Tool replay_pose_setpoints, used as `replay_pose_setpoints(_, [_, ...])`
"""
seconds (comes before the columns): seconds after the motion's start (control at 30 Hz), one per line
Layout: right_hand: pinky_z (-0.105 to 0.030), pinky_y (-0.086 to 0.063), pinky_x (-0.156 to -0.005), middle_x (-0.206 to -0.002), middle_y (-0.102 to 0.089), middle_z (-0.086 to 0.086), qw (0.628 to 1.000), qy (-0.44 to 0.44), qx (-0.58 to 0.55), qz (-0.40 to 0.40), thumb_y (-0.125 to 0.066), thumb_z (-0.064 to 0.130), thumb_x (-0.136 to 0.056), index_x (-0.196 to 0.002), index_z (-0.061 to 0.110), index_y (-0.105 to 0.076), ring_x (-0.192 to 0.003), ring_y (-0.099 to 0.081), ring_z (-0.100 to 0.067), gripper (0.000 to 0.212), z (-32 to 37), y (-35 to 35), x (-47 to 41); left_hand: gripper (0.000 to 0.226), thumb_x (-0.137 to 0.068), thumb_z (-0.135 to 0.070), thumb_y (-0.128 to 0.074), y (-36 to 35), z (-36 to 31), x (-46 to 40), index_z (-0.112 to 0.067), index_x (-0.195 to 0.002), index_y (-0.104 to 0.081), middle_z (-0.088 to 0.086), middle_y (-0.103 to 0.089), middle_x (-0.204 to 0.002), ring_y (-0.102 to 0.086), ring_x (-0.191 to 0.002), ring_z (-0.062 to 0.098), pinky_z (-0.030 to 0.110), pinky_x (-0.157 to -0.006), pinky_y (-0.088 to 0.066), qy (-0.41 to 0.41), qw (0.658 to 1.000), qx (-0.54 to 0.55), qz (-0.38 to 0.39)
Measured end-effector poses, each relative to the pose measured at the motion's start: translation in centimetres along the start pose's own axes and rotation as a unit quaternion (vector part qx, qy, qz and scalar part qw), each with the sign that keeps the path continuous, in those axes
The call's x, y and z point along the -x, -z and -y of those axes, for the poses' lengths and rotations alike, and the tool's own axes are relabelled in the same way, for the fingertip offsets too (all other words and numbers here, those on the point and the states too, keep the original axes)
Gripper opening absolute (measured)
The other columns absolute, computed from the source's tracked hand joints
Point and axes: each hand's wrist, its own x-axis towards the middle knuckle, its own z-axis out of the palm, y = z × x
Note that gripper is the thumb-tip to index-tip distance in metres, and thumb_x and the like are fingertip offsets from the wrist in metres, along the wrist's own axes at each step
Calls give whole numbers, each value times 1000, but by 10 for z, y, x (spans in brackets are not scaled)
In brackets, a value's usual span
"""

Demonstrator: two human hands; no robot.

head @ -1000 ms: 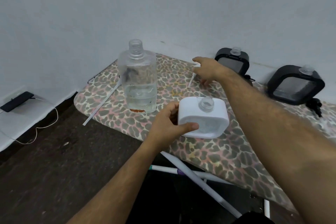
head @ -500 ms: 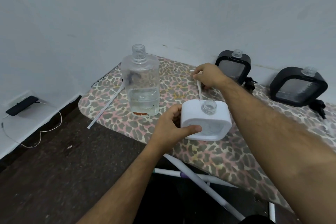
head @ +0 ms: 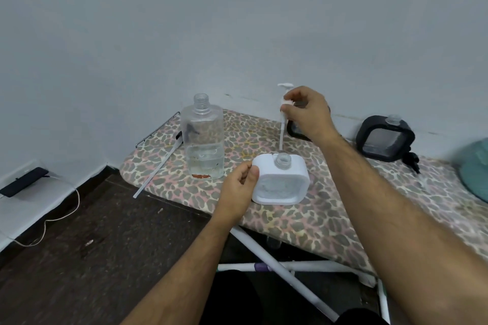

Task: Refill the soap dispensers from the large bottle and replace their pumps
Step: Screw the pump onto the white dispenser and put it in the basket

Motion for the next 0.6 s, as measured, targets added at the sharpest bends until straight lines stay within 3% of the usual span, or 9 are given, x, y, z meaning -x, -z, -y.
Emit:
replay_pose_setpoints(0.1, [-48,-56,-85,-102,-65,2,999,13,-43,-26,-74,9,-80,-88,25,-60,-84,-67,-27,23,25,13,13,38,-91,-59,-45,-1,-2,1,-28,-99,-66,-23,-69,-82,-64,-76,-6,10,-62,-46,-5,1000,-21,-9])
replay_pose_setpoints(0.27, [-48,-56,-78,-102,-64,2,991,52,-100,-72,-75,6,-79,-90,25,-50,-76,-70,-27,34,58,30,39,37,-90,-63,-46,-2,-4,5,-35,-103,-64,-20,-70,-83,-64,-78,-6,10,-63,-47,-21,999,-39,-22])
replay_pose_setpoints(0.43, [-37,-56,-77,-103,-61,0,985,68,-134,-80,-74,4,-80,-95,25,-43,-80,-72,-33,41,72,42,61,33,-90,-55,-50,-2,-3,5,-33,-109,-64,-12,-71,-91,-65,-81,-6,12,-67,-50,-23,998,-38,-38])
replay_pose_setpoints(0.6, [-23,-51,-61,-108,-62,-4,985,69,-140,-71,-75,5,-82,-98,24,-41,-68,-69,-21,42,68,42,81,41,-89,-58,-49,-2,-2,5,-29,-111,-66,-8,-71,-93,-65,-81,-6,12,-66,-50,-29,998,-45,-37])
